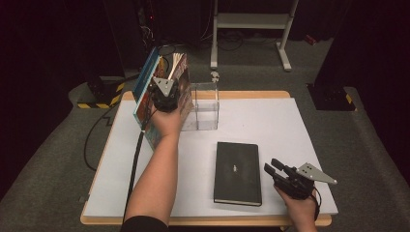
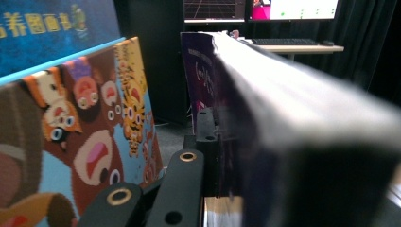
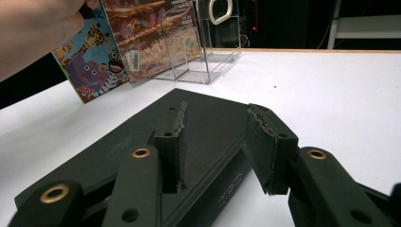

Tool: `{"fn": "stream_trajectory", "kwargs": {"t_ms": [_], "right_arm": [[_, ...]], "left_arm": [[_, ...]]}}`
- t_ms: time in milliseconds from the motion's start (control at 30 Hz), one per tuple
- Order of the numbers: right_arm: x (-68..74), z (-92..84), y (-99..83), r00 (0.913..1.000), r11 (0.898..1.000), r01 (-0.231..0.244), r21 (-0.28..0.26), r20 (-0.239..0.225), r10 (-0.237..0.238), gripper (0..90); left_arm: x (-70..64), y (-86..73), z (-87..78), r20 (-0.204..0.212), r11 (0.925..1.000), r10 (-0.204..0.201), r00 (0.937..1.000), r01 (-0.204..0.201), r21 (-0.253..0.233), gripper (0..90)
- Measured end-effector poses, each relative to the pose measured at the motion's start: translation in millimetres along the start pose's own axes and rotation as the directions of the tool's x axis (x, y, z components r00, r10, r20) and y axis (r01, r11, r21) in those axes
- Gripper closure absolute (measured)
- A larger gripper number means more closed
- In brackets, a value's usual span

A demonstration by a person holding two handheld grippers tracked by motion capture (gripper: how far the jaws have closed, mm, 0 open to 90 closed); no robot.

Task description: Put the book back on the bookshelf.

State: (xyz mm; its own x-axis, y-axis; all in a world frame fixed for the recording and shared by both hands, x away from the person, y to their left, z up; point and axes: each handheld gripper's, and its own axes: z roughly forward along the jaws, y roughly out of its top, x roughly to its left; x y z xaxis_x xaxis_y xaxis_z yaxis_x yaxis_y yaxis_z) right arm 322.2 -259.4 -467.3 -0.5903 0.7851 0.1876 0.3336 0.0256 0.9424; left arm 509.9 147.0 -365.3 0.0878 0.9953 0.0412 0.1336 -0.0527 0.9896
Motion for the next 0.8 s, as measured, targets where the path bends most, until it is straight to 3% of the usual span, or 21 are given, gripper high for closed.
{"fn": "stream_trajectory", "kwargs": {"t_ms": [233, 267, 400, 667, 800], "right_arm": [[-0.1, 0.8, 0.4, 0.9999, 1.000, -0.008, 0.003, -0.010, 0.008, 58.5], [0.0, 1.0, 0.6, 0.9999, 1.000, -0.007, 0.003, -0.011, 0.007, 58.4], [1.1, 1.2, 0.9, 0.9999, 1.000, -0.002, 0.004, -0.012, 0.002, 58.0], [2.2, 4.2, 0.3, 0.9999, 1.000, 0.000, 0.016, -0.016, 0.001, 56.5], [1.6, 6.1, 0.1, 0.9998, 1.000, 0.001, 0.022, -0.019, 0.000, 56.1]], "left_arm": [[-2.7, -3.3, -8.1, -0.007, 0.9999, 0.011, 0.9999, -0.011, 0.003, 82.7], [-1.3, -2.5, -8.5, 0.004, 0.9999, -0.003, 1.0000, 0.003, 0.013, 82.3], [3.5, 0.6, -11.4, 0.014, 0.9993, -0.027, 0.9995, 0.026, 0.025, 76.3], [4.5, -1.1, -19.0, 0.048, 0.9968, -0.038, 0.9981, 0.035, 0.072, 67.1], [2.6, -4.9, -28.5, 0.051, 0.9959, -0.018, 0.9985, 0.013, 0.090, 63.3]]}}
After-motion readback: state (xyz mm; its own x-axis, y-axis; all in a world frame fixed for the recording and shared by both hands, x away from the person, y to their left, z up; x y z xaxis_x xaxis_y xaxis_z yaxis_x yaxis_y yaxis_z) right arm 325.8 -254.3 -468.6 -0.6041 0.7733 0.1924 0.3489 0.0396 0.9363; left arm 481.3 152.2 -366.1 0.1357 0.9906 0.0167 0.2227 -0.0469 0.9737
